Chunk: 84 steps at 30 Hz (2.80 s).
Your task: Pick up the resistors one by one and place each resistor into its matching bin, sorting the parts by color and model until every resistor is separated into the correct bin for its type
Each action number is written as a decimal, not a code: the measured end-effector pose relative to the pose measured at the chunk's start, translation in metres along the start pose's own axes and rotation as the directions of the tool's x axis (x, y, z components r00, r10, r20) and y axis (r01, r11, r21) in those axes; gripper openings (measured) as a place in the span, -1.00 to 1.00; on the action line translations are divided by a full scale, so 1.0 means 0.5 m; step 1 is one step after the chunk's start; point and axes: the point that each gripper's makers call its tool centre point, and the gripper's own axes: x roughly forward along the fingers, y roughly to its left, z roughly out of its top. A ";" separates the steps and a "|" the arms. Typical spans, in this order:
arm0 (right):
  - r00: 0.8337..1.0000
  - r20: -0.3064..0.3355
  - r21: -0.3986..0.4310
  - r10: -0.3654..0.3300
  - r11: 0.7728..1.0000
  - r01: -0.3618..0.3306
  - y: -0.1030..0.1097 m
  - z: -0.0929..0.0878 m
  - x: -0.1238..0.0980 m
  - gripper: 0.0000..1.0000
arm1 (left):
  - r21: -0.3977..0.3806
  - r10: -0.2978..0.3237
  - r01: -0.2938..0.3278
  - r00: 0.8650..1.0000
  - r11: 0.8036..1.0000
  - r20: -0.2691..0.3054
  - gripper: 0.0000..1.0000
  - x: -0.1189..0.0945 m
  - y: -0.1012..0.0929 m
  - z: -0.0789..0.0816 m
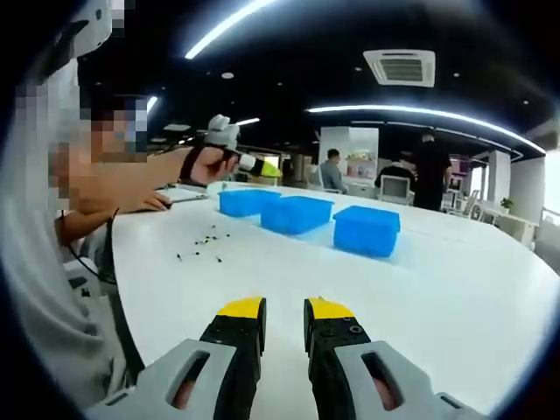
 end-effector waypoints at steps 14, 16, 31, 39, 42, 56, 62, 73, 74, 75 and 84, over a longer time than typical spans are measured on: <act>0.999 0.006 -0.011 0.034 0.999 -0.034 0.009 0.003 0.029 -0.60 | 0.074 -0.027 0.029 0.999 0.997 -0.030 -0.74 -0.104 -0.019 -0.045; 0.999 0.006 -0.013 0.043 0.999 -0.043 0.012 0.003 0.032 -0.60 | 0.061 0.006 -0.005 1.000 0.998 -0.025 -0.78 -0.119 -0.004 -0.051; 0.999 0.002 -0.001 0.042 0.999 -0.042 0.017 -0.008 0.035 -0.60 | 0.172 0.096 -0.087 0.994 0.981 -0.042 -0.80 -0.229 0.066 -0.053; 0.998 -0.009 -0.033 0.070 0.997 -0.070 0.018 0.000 0.046 -0.60 | 0.386 0.005 0.055 0.988 0.921 -0.153 -0.80 -0.219 -0.031 -0.072; 0.992 -0.042 -0.104 0.122 0.987 -0.126 0.026 0.011 0.056 -0.60 | 0.418 -0.034 0.090 0.990 0.904 -0.139 -0.80 -0.223 -0.069 -0.082; 0.957 -0.101 -0.258 0.273 0.922 -0.291 0.097 0.063 0.140 -0.60 | 0.407 -0.166 0.418 0.834 0.812 -0.527 -0.79 -0.273 -0.166 -0.281; 0.960 -0.094 -0.219 0.262 0.936 -0.277 0.123 0.048 0.122 -0.60 | 0.358 -0.145 0.474 0.741 0.805 -0.655 -0.79 -0.246 -0.151 -0.322; 0.985 -0.048 -0.074 0.165 0.983 -0.168 0.093 0.030 0.060 -0.60 | 0.303 -0.150 0.526 0.654 0.795 -0.741 -0.79 -0.206 -0.146 -0.343; 0.986 -0.044 -0.066 0.163 0.984 -0.165 0.094 0.029 0.060 -0.60 | 0.295 -0.155 0.528 0.650 0.796 -0.744 -0.80 -0.205 -0.147 -0.343; 0.986 -0.040 -0.060 0.160 0.985 -0.162 0.096 0.028 0.060 -0.60 | 0.291 -0.158 0.530 0.646 0.797 -0.746 -0.80 -0.203 -0.150 -0.344; 0.987 -0.028 -0.044 0.159 0.986 -0.160 0.098 0.027 0.062 -0.60 | 0.275 -0.159 0.552 0.612 0.787 -0.775 -0.91 -0.211 -0.161 -0.351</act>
